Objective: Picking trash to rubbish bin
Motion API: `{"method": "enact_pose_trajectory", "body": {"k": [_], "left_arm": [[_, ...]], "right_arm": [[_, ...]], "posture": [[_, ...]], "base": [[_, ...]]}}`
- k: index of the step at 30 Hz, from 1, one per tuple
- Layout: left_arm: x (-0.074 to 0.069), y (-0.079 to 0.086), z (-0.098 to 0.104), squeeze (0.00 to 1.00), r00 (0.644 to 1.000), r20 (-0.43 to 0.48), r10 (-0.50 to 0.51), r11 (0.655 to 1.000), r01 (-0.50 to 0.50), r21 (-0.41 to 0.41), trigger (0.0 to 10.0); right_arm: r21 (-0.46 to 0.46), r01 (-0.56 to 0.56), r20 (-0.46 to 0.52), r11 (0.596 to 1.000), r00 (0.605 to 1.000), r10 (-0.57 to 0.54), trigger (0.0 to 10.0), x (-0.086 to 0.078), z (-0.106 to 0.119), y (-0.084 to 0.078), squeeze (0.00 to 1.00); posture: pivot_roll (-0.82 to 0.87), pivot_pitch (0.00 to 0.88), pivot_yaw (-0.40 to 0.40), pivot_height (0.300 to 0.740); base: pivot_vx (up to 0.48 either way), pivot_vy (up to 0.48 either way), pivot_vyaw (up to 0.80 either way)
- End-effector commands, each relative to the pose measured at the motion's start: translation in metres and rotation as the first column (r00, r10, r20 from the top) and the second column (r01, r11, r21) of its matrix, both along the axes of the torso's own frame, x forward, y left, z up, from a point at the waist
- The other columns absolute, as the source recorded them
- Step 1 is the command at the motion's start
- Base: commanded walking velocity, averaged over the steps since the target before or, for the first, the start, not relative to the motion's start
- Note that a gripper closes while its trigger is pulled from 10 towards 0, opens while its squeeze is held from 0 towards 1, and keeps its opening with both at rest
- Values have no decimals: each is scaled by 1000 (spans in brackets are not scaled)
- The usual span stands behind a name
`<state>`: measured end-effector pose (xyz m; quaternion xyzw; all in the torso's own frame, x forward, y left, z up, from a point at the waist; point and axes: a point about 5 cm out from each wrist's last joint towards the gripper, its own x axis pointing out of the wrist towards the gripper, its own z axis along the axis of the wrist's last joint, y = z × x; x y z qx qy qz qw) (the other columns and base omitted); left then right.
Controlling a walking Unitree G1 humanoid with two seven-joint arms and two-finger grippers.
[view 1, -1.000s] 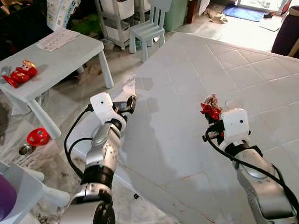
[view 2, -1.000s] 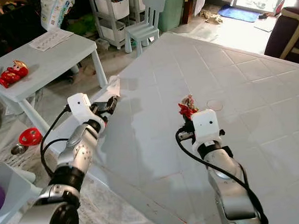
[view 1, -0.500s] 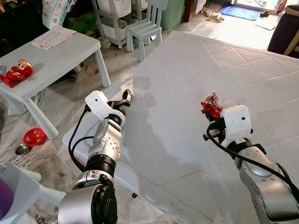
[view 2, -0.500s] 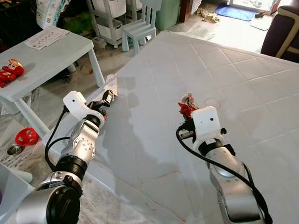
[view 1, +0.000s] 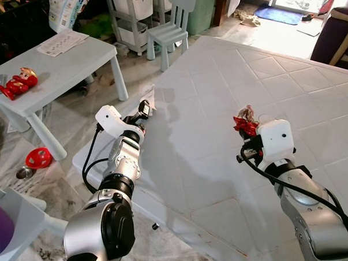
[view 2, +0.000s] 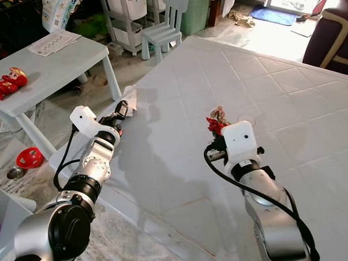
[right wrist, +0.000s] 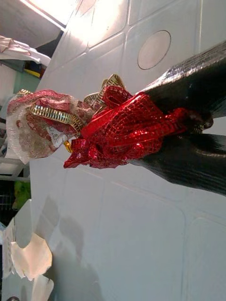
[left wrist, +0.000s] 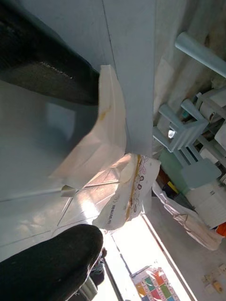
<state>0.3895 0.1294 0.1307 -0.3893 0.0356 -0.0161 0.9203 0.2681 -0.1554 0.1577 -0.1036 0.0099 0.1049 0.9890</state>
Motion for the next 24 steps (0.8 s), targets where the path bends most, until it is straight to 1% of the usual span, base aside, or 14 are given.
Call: {"method": "enact_pose_trajectory", "body": {"k": [1, 5, 11, 14, 15, 16, 17, 24], "left_arm": [[-1, -1, -4, 0, 1000, -29, -10, 1000, 10, -14, 10000], [3, -7, 4, 0, 999, -7, -40, 999, 39, -30, 10000], [5, -15, 9, 0, 998, 3, -61, 997, 61, -52, 10000], [5, -18, 9, 0, 998, 3, -66, 995, 66, -76, 10000], [5, -20, 9, 0, 998, 5, -67, 993, 67, -92, 3373], [5, -20, 10, 0, 998, 6, -66, 993, 66, -100, 3373], [5, -21, 10, 0, 998, 9, -65, 992, 66, -107, 0], [6, -22, 12, 0, 998, 16, -69, 991, 70, -117, 0]], "right_arm": [[-11, -6, 9, 1000, 1000, 6, 0, -3, 4, -1, 0], [-13, -4, 4, 1000, 1000, 4, 0, -4, 5, 0, 0], [-15, -8, 6, 1000, 1000, 8, 0, -3, 6, 2, 0], [-16, -9, 6, 1000, 1000, 9, 0, -3, 6, 2, 0], [-17, -9, 6, 1000, 1000, 9, 0, -3, 7, 2, 0], [-18, -9, 7, 1000, 1000, 9, 0, -3, 7, 1, 0], [-19, -10, 7, 1000, 1000, 10, 0, -3, 7, 1, 0], [-22, -11, 10, 1000, 1000, 11, 0, -2, 7, 2, 0]], "posture": [[-286, 135, -58, 740], [-288, 146, -57, 740], [-290, 147, -58, 740], [-294, 145, -60, 740], [-295, 144, -61, 740], [-296, 144, -61, 740], [-296, 143, -61, 740], [-298, 140, -57, 740]], "base": [[0, 0, 0], [0, 0, 0], [0, 0, 0], [0, 0, 0], [0, 0, 0], [0, 0, 0], [0, 0, 0], [0, 0, 0]]}}
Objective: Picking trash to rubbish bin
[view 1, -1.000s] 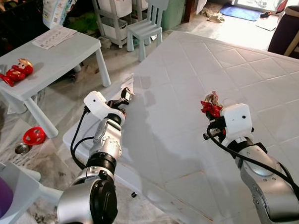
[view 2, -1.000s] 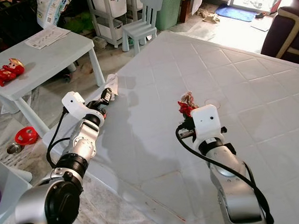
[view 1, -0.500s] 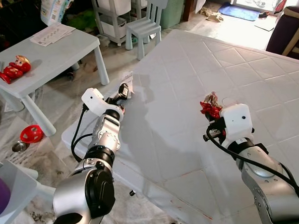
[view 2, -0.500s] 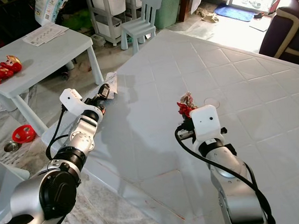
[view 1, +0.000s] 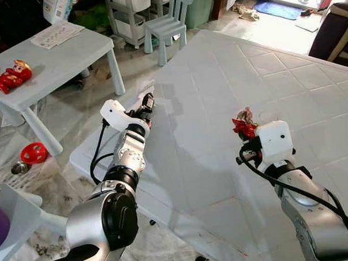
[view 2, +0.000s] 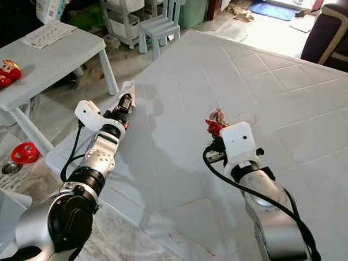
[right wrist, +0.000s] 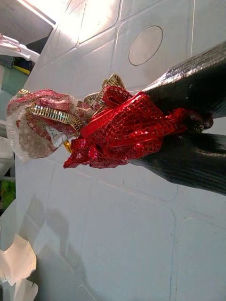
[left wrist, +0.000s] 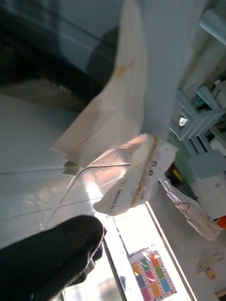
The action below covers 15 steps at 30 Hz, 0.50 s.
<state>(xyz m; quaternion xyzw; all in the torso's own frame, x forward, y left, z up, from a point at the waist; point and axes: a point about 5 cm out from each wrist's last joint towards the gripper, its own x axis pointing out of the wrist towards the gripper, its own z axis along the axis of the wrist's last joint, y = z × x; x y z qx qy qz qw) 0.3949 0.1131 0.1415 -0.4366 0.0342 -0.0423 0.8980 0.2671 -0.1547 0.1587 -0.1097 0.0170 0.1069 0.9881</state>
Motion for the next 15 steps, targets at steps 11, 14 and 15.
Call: {"method": "enact_pose_trajectory", "body": {"k": [11, 14, 15], "left_arm": [[1, -4, 2, 0, 1000, -9, -14, 1000, 14, -20, 0], [1, -3, 1, 0, 1000, -12, -9, 1000, 9, -16, 0], [1, -2, 1, 0, 1000, -13, -7, 1000, 7, -17, 0]], "right_arm": [[-8, -6, 23, 1000, 1000, 6, 0, -1, 5, 2, 0], [-8, -5, 24, 1000, 1000, 5, 0, -1, 5, 2, 0], [-9, -4, 25, 1000, 1000, 4, 0, 0, 5, 2, 0]], "posture": [[-298, 138, -53, 740], [-300, 138, -51, 740], [-303, 137, -48, 740]], "base": [[0, 0, 0], [0, 0, 0], [0, 0, 0]]}}
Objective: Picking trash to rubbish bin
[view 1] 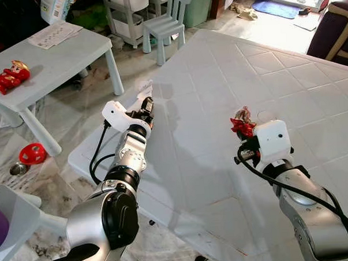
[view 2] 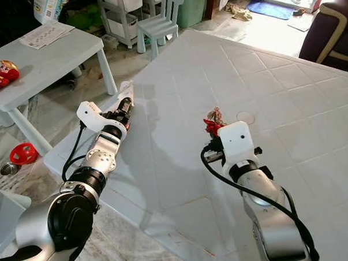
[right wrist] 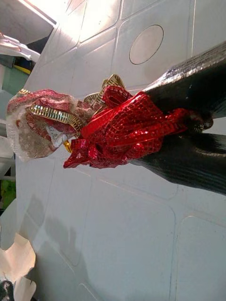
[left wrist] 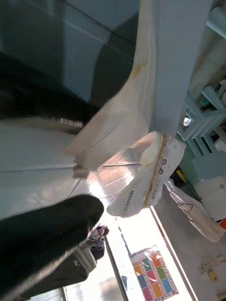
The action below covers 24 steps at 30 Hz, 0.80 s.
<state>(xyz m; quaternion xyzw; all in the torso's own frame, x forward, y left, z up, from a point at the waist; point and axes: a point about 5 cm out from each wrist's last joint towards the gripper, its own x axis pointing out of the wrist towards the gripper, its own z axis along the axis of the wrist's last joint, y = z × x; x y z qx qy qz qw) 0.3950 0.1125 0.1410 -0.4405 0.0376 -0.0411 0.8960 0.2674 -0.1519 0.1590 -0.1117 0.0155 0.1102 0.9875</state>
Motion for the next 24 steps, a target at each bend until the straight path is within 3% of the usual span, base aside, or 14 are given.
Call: {"method": "enact_pose_trajectory", "body": {"k": [1, 17, 24], "left_arm": [[1, -1, 1, 0, 1000, -7, -6, 1000, 6, -9, 0], [0, 2, -1, 0, 1000, -10, -4, 1000, 5, 12, 0], [-1, 2, -3, 0, 1000, -9, -10, 998, 11, 62, 0]], "right_arm": [[-5, 4, 23, 1000, 1000, -4, 0, -1, 5, 0, 0], [1, 16, 19, 1000, 1000, -16, 0, -2, 1, 0, 0], [7, 19, 20, 1000, 1000, -20, 0, -2, 1, 2, 0]], "posture": [[-303, 138, -46, 740], [-296, 142, -33, 740], [-295, 142, -27, 740]], "base": [[0, 0, 0], [0, 0, 0], [0, 0, 0]]}}
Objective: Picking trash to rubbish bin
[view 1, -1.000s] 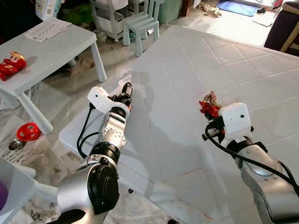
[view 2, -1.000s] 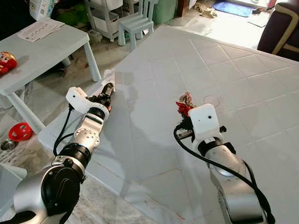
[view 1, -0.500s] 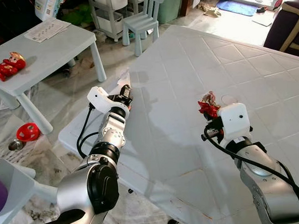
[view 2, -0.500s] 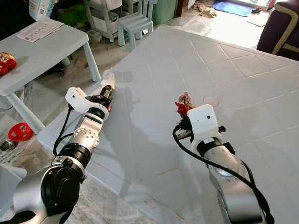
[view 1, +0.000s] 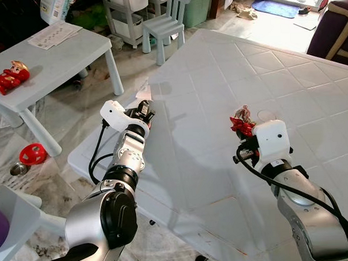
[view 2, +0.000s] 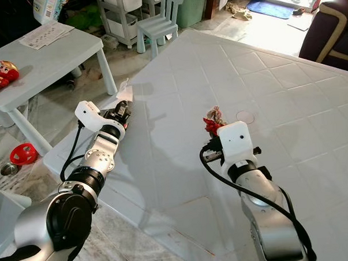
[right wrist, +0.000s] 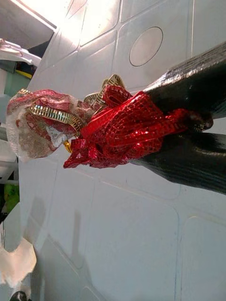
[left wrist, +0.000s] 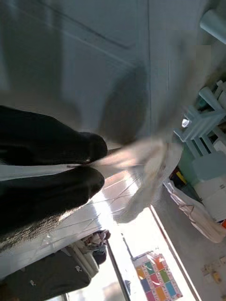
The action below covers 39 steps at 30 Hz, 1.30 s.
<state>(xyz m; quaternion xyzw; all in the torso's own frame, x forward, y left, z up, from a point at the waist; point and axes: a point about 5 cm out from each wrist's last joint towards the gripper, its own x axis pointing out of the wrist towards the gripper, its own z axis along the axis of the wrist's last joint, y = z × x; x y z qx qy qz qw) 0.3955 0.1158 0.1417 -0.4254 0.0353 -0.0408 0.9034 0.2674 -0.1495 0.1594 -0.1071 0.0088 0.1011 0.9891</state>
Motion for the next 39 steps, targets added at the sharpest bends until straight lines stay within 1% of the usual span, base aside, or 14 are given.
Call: {"method": "enact_pose_trajectory", "body": {"k": [1, 9, 16, 17, 21, 27, 28, 29, 30, 31, 35, 37, 38, 39], "left_arm": [[-1, -1, -4, 0, 1000, -13, -13, 999, 14, 35, 0], [-3, -2, -5, 0, 999, 0, -34, 997, 34, 76, 0], [-5, -14, -1, 0, 993, 80, -92, 974, 72, 217, 0], [-7, -15, 0, 0, 988, 111, -102, 951, 64, 303, 0], [-11, -10, 1, 0, 979, 173, -107, 886, 15, 464, 0], [-22, 9, 2, 0, 960, 264, -91, 786, -94, 611, 0], [-26, 15, 3, 0, 954, 287, -86, 754, -126, 644, 0], [-26, 15, 3, 0, 954, 287, -86, 754, -126, 644, 0], [-33, 25, 5, 0, 944, 318, -85, 708, -168, 686, 0], [-38, 28, 6, 0, 937, 336, -92, 682, -187, 707, 0], [-46, 33, 9, 0, 926, 364, -98, 646, -219, 731, 0], [-55, 39, 14, 0, 914, 393, -105, 603, -255, 755, 0], [-55, 39, 14, 0, 914, 393, -105, 603, -255, 755, 0], [-63, 42, 16, 0, 907, 407, -110, 584, -272, 765, 0]], "right_arm": [[-4, 3, 6, 1000, 1000, -3, 0, -2, 0, -1, 0], [-3, 6, 5, 1000, 1000, -6, 0, -2, -1, -1, 0], [3, 9, 10, 1000, 1000, -9, 0, 0, -1, 0, 0], [9, 12, 11, 1000, 1000, -13, 0, 1, -1, 0, 0], [29, 15, 13, 999, 1000, -15, 0, 5, -3, 3, 0], [66, 4, 23, 998, 1000, -6, 0, 14, -5, 14, 0], [76, 2, 26, 997, 1000, -4, 0, 17, -5, 16, 0], [76, 2, 26, 997, 1000, -4, 0, 17, -5, 16, 0], [92, 0, 29, 996, 1000, -2, 0, 20, -6, 20, 0], [102, -1, 30, 995, 1000, -2, 0, 22, -6, 21, 0], [116, -2, 34, 993, 999, -2, 0, 25, -7, 24, 0], [129, 0, 41, 992, 999, -5, 0, 31, -7, 27, 0], [129, 0, 41, 992, 999, -5, 0, 31, -7, 27, 0], [135, 3, 45, 991, 999, -9, 0, 33, -7, 28, 0]], "posture": [[-294, 142, -27, 740], [-290, 143, -25, 740], [-272, 137, -14, 740], [-257, 134, -9, 740], [-223, 125, 0, 740], [-154, 101, 18, 740], [-148, 99, 20, 740], [-148, 99, 20, 740], [-109, 84, 29, 740], [-103, 82, 32, 740], [-72, 71, 39, 740], [-34, 58, 46, 740], [-34, 58, 46, 740], [-30, 56, 46, 740]], "base": [[0, 0, 0], [0, 0, 0], [0, 0, 0], [0, 0, 0], [0, 0, 0], [0, 0, 0], [0, 0, 0], [0, 0, 0], [0, 0, 0], [0, 0, 0], [0, 0, 0], [0, 0, 0], [0, 0, 0], [0, 0, 0]]}}
